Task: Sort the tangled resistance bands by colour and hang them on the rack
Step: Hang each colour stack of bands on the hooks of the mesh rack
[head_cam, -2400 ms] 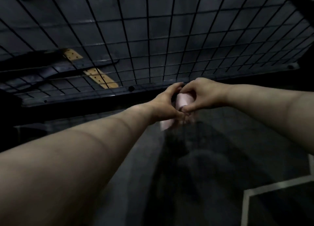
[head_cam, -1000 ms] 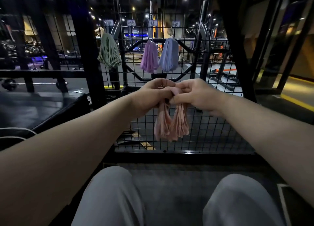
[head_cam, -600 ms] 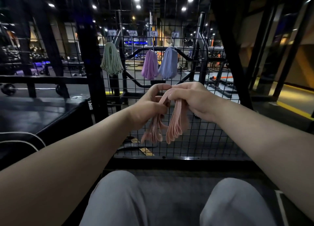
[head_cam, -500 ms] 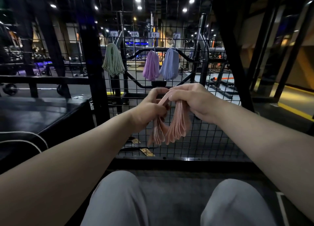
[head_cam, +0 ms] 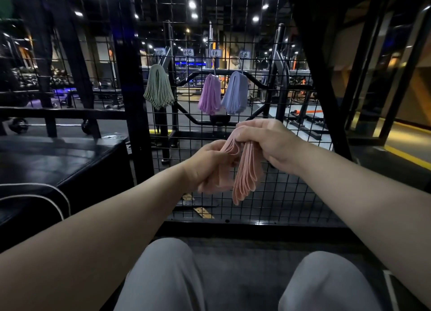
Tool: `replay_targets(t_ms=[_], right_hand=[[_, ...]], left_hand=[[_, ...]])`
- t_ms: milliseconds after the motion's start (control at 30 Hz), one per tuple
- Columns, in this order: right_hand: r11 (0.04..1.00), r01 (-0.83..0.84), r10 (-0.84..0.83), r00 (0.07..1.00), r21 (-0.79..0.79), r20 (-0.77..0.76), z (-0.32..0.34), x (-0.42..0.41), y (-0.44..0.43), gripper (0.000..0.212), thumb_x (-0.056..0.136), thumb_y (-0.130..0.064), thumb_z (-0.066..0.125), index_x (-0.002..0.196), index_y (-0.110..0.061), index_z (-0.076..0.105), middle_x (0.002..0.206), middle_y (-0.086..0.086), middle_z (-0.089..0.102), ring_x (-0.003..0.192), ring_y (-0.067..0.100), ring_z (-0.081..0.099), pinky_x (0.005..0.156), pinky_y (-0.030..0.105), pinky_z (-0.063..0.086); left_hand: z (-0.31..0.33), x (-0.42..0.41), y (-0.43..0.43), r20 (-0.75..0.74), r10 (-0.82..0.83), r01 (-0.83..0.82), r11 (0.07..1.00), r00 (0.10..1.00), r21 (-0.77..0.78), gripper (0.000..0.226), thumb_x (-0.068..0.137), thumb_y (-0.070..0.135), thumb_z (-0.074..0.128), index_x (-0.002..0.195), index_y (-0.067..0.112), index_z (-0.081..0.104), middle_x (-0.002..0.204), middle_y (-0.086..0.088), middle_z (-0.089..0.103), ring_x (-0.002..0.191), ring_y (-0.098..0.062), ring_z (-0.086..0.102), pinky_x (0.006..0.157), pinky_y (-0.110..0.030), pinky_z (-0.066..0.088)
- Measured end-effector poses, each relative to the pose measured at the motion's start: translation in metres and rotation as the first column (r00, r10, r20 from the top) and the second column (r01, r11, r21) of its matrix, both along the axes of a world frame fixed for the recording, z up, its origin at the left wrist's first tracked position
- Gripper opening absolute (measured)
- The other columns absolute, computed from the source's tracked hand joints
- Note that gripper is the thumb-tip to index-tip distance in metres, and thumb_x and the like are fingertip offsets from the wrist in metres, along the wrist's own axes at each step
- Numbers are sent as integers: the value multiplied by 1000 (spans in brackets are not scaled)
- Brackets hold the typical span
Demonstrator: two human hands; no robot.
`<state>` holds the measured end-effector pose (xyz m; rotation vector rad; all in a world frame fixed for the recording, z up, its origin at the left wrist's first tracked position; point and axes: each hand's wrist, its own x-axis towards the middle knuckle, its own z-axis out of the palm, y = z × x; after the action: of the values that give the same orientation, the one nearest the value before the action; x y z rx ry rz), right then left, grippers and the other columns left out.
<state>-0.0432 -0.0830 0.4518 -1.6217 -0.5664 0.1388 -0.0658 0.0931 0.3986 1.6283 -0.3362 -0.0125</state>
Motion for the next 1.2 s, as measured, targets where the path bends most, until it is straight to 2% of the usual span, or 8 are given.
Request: replay_targets(t_ms=[133,233,367,700,833,933,1100,1200], right_hand=[[998,-5,6,1000,-58,23,-6,-1,0,28,78,-16,81,105,-12,72,93,8,74,82,20,70,77,36,57],[996,40,-38,999,-75,39,-9,3,-1,45,74,-20,87,114,-13,68,104,9,75,96,24,73,85,40,59],[998,54,-53,998,-44,15,-11,7,-3,67,57,-27,90,117,-15,63,109,8,75,101,21,72,83,36,57],[1000,4,-4,999,-12,-52,-11,3,-9,49,78,-10,82,122,-7,59,112,12,71,100,20,70,83,29,57],[997,-30,29,999,-76,-18,-10,-2,-9,51,78,-13,83,123,-10,58,113,10,72,101,19,71,75,26,55],[992,-67,66,998,-109,-16,-8,-6,-9,55,76,-23,84,124,-12,59,113,10,74,106,22,70,82,32,55],[997,-57,57,998,-50,-1,0,-12,-9,44,83,-31,77,118,-8,64,109,9,75,103,24,72,89,43,57],[992,35,-16,988,-120,157,4,-18,-9,30,88,-30,74,109,-11,68,99,6,78,94,18,75,75,33,60]], left_hand=[[8,-3,-8,68,-31,31,1000,997,0,61,80,2,56,138,19,52,115,-11,67,104,-22,66,90,-36,52],[11,-1,-12,38,-174,176,981,984,-76,65,80,-1,52,143,16,48,117,-16,62,108,-30,59,98,-47,45],[15,5,-12,-2,-168,166,977,986,-134,76,73,-5,56,146,15,45,127,-23,61,112,-33,61,99,-50,49],[30,5,-7,32,20,-16,991,999,-134,48,74,6,58,121,4,64,118,-25,68,104,-34,65,101,-50,49],[37,0,-6,14,53,-51,988,998,-148,51,72,3,57,122,3,60,114,-28,66,97,-35,63,90,-48,54],[44,-5,-7,7,62,-59,979,998,-193,51,68,2,56,118,2,61,101,-21,64,91,-33,59,77,-38,54],[53,-14,-3,0,56,-55,986,998,-160,54,70,5,57,124,1,60,105,-18,64,94,-31,64,84,-42,56],[58,-18,2,-3,68,-68,983,998,-171,61,67,3,56,128,0,57,106,-20,62,97,-34,62,95,-51,52]])
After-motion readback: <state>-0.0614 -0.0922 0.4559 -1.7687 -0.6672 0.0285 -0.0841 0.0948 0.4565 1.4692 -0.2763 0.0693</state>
